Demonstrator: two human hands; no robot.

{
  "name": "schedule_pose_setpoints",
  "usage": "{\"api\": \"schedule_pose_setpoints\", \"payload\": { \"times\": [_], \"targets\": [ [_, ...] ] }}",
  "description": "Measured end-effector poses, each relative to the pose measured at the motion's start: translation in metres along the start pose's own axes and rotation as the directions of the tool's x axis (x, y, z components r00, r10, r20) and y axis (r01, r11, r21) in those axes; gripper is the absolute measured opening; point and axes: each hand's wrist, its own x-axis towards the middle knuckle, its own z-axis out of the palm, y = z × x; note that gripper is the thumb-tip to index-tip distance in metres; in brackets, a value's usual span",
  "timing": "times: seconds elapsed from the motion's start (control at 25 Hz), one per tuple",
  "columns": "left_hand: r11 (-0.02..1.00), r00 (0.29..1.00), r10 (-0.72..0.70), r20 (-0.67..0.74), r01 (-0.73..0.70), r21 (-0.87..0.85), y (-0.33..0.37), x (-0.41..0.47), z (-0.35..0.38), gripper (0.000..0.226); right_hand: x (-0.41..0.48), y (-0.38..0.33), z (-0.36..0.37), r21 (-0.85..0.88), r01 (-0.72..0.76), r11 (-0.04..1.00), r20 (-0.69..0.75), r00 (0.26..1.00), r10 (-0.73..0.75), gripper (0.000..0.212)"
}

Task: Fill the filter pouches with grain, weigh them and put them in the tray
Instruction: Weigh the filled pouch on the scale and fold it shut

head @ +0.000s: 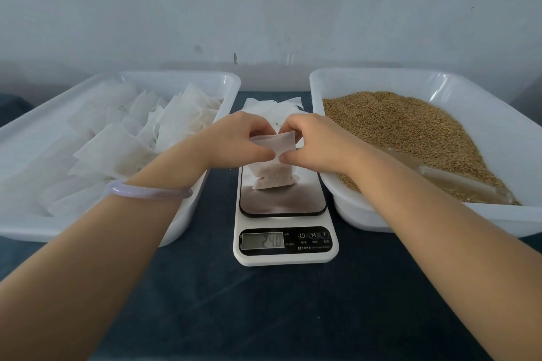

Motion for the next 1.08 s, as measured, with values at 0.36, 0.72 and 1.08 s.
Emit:
{"api": "schedule_pose_setpoints", "payload": {
  "times": [0.36,0.72,1.08],
  "targets": [
    [0.998,0.998,0.042,-0.042,-0.044,-0.047,-0.004,0.002,0.001,0.024,0.002,0.004,0.001,0.033,0.035,0.999,-0.03,0.999,-0.034,0.012],
    [0.995,0.994,0.04,-0.102,-0.048,-0.086,0.002,-0.003,-0.002,0.028,-0.006,-0.001,-0.003,0.193,0.239,0.952,-0.275,0.944,-0.181,0.009],
    [0.913,0.937,-0.011,-0.348,-0.133,-0.386,-0.013,-0.007,-0.022,0.036,-0.001,-0.002,0.002,0.2,0.274,0.941,-0.337,0.921,-0.197,0.023]
  ]
}}
